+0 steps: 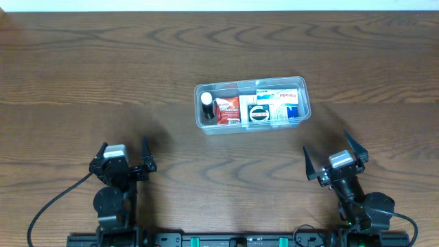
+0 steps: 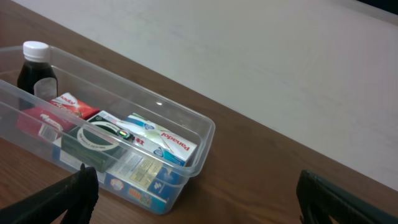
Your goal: Pack container
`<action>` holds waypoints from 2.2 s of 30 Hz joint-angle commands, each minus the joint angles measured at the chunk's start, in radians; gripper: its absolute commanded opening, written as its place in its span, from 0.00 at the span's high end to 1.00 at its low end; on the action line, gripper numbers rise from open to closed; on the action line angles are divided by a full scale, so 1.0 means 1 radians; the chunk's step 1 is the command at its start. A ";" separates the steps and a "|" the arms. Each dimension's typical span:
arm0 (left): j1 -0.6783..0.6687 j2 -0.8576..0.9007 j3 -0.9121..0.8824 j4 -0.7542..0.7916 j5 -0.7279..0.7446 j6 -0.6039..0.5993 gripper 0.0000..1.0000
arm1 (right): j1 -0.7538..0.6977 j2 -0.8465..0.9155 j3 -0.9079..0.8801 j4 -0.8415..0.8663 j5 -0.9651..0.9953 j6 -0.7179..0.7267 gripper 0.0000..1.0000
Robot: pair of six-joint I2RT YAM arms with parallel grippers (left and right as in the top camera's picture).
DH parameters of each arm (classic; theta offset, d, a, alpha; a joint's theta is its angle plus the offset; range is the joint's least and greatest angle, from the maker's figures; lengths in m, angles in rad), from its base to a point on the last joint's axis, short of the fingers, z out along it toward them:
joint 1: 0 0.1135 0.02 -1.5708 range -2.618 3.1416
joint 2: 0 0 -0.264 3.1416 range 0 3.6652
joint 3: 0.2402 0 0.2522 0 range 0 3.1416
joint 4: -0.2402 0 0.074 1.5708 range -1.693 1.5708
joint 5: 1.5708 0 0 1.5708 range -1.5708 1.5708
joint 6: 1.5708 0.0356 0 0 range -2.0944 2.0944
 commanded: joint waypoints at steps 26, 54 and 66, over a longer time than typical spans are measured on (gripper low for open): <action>0.005 0.105 -0.016 0.451 0.157 -0.030 0.02 | 0.008 -0.004 -0.002 0.080 0.019 -0.087 0.01; 0.005 0.109 -0.016 -0.026 0.150 -0.030 0.02 | 0.008 -0.004 -0.002 0.133 0.233 0.211 0.01; 0.005 0.162 -0.016 -0.026 0.149 -0.063 0.02 | 0.008 -0.004 -0.002 0.055 0.232 0.020 0.01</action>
